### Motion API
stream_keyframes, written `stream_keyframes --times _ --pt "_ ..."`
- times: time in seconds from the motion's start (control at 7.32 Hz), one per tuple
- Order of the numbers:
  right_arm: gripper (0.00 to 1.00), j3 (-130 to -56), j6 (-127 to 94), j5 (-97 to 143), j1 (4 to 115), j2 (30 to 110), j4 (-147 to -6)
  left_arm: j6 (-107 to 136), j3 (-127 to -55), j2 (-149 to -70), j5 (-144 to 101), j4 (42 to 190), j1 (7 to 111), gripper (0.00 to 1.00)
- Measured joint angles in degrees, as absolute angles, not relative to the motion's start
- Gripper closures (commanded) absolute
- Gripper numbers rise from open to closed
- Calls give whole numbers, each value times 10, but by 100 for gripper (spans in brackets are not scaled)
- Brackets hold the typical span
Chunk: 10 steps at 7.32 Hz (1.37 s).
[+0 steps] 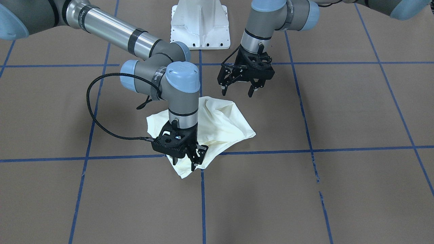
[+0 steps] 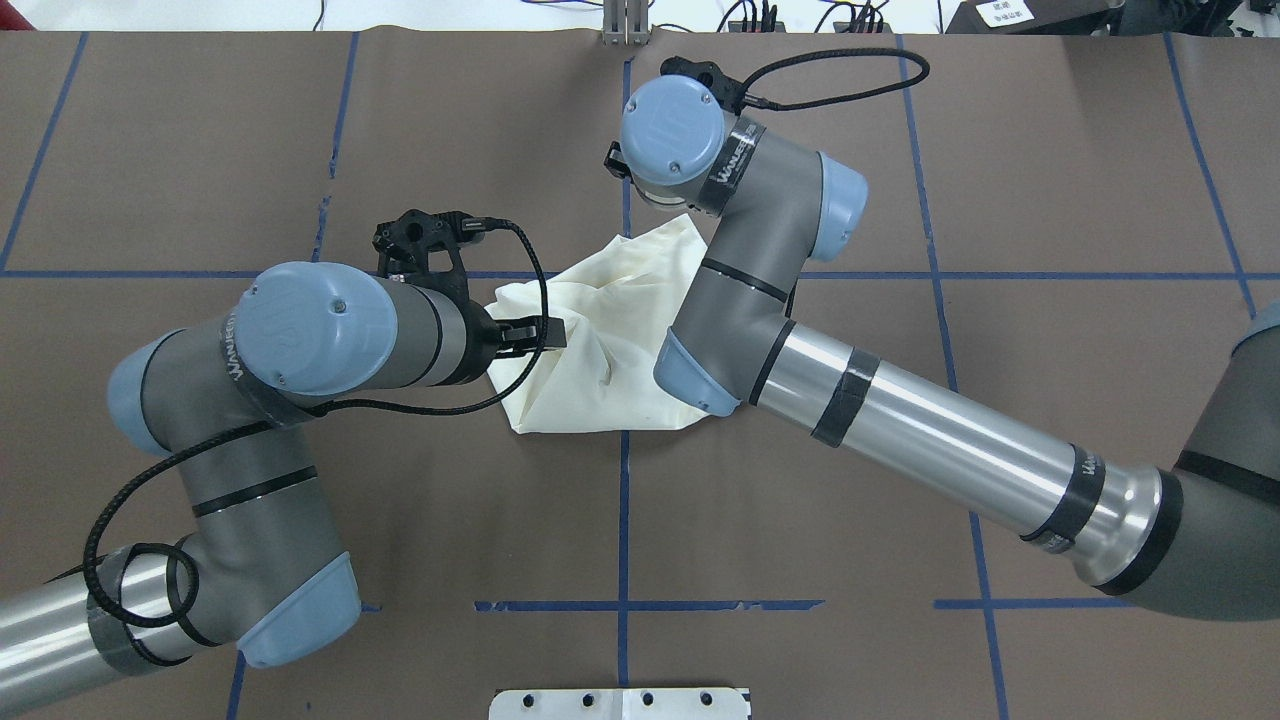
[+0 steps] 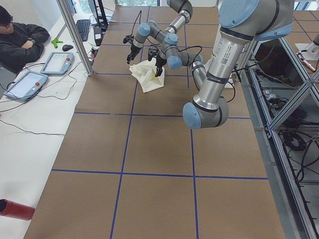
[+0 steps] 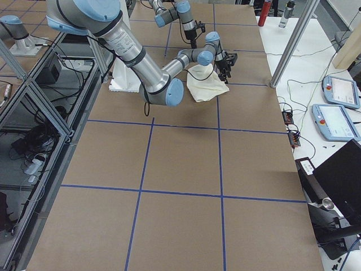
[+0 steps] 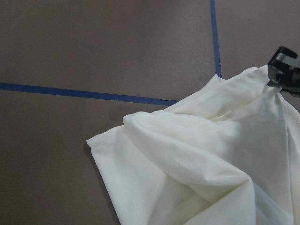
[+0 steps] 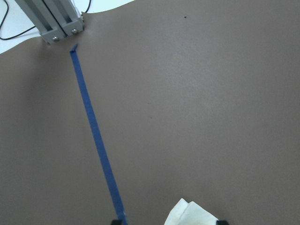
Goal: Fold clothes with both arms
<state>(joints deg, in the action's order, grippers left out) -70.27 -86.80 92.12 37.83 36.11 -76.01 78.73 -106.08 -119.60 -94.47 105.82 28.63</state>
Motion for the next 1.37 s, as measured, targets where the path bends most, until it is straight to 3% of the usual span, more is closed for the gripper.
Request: stream_keyframes --times 0.14,0.55,0.96,1.37 --pt "0 -716 -854 944 392 363 -760 820 -1032 -1199 -944 1103 284 24" --pt "0 -792 -756 1058 453 424 -759 888 -990 -1209 -942 1167 282 26" --pt "0 -820 -723 1091 471 452 -759 904 -987 -1219 -942 1174 277 34" --pt "0 -822 -722 1090 471 457 -758 919 -979 -1230 -942 1175 275 58"
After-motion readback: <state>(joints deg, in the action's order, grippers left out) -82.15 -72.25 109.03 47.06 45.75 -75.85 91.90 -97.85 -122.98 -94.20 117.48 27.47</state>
